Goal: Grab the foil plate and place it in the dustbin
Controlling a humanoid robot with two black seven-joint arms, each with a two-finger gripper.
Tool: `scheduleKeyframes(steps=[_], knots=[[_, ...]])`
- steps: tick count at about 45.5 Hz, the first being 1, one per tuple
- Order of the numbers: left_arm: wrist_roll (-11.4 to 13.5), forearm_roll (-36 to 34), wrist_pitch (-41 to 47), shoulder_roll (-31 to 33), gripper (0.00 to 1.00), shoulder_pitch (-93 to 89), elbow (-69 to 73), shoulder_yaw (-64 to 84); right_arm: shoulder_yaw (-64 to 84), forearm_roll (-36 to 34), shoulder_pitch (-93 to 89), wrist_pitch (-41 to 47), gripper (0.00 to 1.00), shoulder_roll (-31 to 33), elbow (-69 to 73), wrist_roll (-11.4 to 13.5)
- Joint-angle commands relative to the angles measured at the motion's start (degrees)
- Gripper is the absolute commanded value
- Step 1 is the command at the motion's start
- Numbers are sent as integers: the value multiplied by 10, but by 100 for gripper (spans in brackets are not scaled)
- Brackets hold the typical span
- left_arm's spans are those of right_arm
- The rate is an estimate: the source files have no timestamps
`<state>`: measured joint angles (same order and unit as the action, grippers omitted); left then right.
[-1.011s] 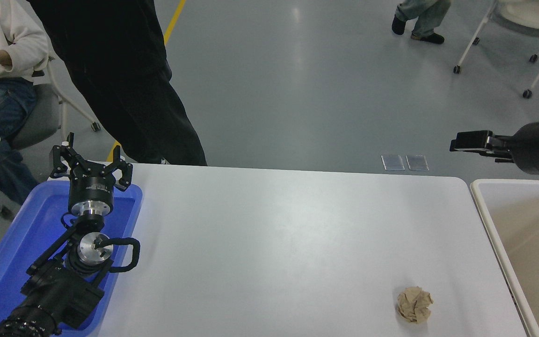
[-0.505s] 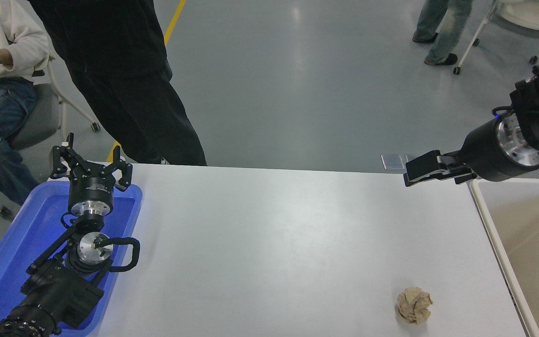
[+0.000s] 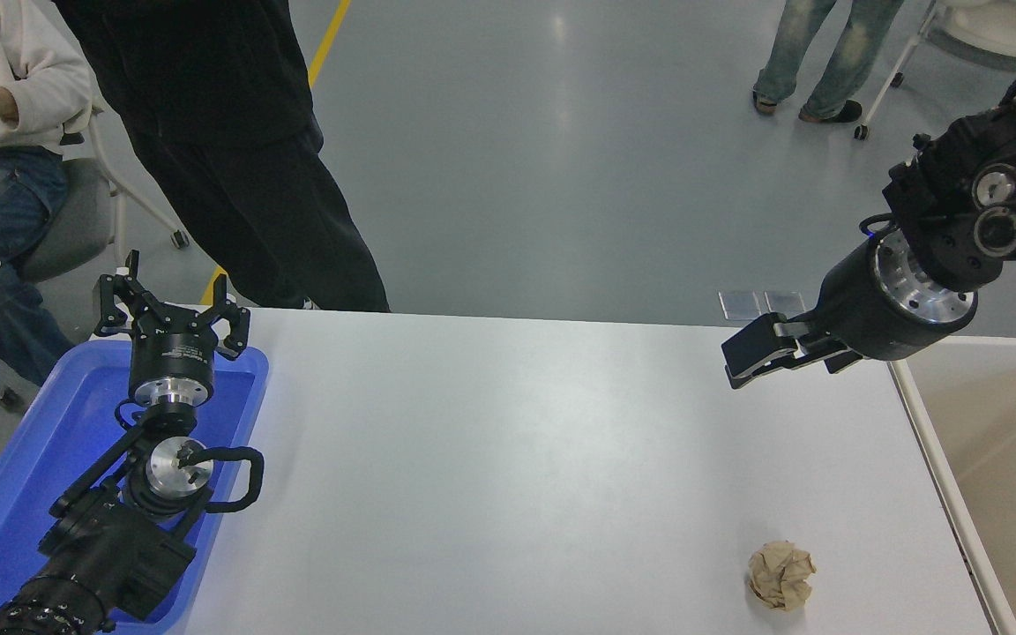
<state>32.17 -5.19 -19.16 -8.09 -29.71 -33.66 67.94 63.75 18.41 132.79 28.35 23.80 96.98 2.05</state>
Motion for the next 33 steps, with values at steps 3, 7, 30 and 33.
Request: scheduleKeyframes(steps=[3,7,30,33], knots=[[0,0,0,0,99,0,0,0,5,-71,3,11,100,-20,-1,1],[0,0,0,0,99,0,0,0,5,-87,10,15,100,-21,-1,1],[0,0,0,0,99,0,0,0,5,-90,26,26,100,-40,-1,1],[0,0,1,0,99,0,0,0,5,-90,26,27,100,-39,-1,1]])
